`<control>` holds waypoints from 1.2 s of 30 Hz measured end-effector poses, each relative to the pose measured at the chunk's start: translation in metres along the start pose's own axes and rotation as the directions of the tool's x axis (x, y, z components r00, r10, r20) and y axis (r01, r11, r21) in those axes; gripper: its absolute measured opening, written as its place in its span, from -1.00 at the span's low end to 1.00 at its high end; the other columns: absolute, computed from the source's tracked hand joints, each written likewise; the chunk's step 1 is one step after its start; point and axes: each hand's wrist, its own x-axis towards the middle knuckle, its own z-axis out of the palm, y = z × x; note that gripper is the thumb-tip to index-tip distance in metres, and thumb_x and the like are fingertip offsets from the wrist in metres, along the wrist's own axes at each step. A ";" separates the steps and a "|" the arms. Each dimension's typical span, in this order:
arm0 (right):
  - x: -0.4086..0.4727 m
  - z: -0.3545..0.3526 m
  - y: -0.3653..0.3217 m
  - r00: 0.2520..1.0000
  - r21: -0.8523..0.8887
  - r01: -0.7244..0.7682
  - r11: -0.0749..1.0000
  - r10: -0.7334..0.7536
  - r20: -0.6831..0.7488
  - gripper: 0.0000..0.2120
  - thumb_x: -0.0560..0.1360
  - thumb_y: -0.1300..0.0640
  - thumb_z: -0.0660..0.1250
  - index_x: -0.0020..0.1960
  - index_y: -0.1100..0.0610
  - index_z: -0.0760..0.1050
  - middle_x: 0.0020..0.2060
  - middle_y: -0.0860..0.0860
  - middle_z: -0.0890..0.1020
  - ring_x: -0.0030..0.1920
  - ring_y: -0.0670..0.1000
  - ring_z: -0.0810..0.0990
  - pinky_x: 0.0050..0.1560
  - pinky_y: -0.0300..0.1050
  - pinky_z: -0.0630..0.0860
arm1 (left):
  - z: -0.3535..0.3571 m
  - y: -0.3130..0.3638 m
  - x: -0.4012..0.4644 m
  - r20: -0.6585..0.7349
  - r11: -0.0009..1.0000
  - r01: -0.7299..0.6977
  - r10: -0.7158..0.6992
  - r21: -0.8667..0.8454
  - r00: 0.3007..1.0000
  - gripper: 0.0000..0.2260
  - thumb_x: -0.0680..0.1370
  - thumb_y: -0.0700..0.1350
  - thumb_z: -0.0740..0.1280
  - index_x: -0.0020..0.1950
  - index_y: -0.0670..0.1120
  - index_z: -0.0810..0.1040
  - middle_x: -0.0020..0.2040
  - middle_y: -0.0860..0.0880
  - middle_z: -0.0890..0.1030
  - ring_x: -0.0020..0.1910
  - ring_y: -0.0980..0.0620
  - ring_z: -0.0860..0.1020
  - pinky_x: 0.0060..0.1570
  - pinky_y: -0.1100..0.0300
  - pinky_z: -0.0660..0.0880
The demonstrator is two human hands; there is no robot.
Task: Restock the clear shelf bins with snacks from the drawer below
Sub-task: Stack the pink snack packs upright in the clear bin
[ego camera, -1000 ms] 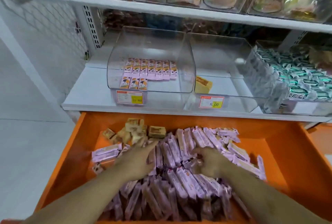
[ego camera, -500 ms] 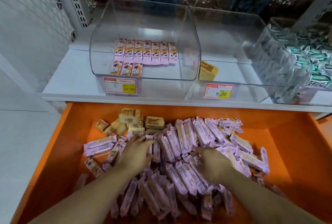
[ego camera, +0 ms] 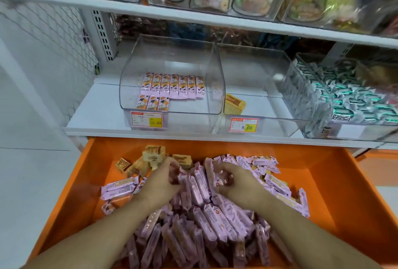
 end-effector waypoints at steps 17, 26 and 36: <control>-0.070 -0.064 -0.128 0.979 0.601 0.203 0.773 -0.149 -0.139 -0.70 0.51 0.17 0.56 0.19 -0.06 0.63 -0.07 -0.08 0.73 -0.05 0.00 0.73 -0.02 0.01 0.68 | -0.077 0.128 -0.106 0.088 0.888 -0.083 0.137 -0.453 0.987 -0.71 0.55 -0.28 0.49 0.24 -0.04 0.65 0.10 -0.02 0.75 0.12 0.01 0.70 0.13 0.15 0.60; -0.056 -0.067 -0.134 0.990 0.833 0.092 0.546 -0.142 -0.016 -0.70 0.54 0.32 0.48 0.22 0.06 0.67 -0.09 0.20 0.51 -0.08 0.24 0.61 0.07 0.32 0.67 | -0.087 0.135 -0.091 0.035 0.878 -0.026 0.048 -0.478 0.998 -0.62 0.46 -0.32 0.55 0.19 0.01 0.62 0.01 -0.02 0.77 0.03 0.02 0.73 0.01 0.20 0.60; -0.038 -0.069 -0.133 0.991 0.762 0.114 0.638 -0.014 -0.136 -0.76 0.50 0.21 0.56 0.09 -0.04 0.66 -0.09 0.10 0.72 -0.20 0.09 0.64 -0.20 -0.03 0.55 | -0.095 0.148 -0.069 0.045 0.895 -0.006 0.029 -0.446 0.999 -0.55 0.44 -0.11 0.61 0.22 0.22 0.55 -0.02 0.11 0.76 -0.08 0.04 0.75 -0.10 0.08 0.61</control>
